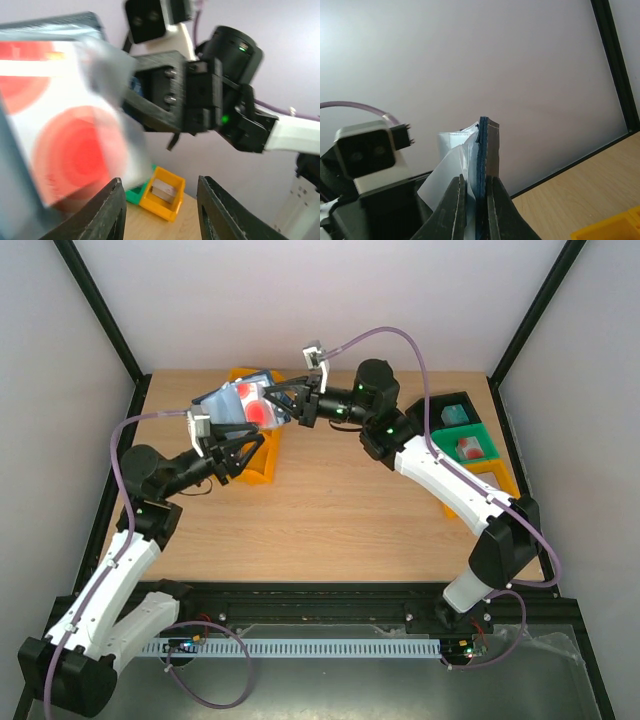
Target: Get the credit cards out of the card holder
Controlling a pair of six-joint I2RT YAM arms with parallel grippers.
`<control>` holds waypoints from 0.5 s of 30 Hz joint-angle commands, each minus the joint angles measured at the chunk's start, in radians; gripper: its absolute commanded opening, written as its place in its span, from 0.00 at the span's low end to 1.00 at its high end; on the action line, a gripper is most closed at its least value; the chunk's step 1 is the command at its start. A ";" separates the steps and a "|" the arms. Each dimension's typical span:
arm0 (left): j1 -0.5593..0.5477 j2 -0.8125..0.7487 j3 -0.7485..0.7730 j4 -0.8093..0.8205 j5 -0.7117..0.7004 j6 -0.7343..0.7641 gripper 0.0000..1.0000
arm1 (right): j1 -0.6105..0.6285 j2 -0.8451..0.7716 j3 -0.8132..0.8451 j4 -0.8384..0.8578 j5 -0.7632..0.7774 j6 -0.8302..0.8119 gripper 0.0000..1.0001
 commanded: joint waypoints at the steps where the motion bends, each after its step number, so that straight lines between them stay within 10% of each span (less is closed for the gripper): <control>1: 0.011 0.018 0.020 0.001 -0.137 -0.053 0.40 | 0.006 -0.034 0.025 0.007 -0.051 -0.023 0.02; 15: 0.025 0.033 0.023 -0.109 -0.207 -0.043 0.43 | 0.006 -0.049 0.041 0.011 -0.141 -0.022 0.01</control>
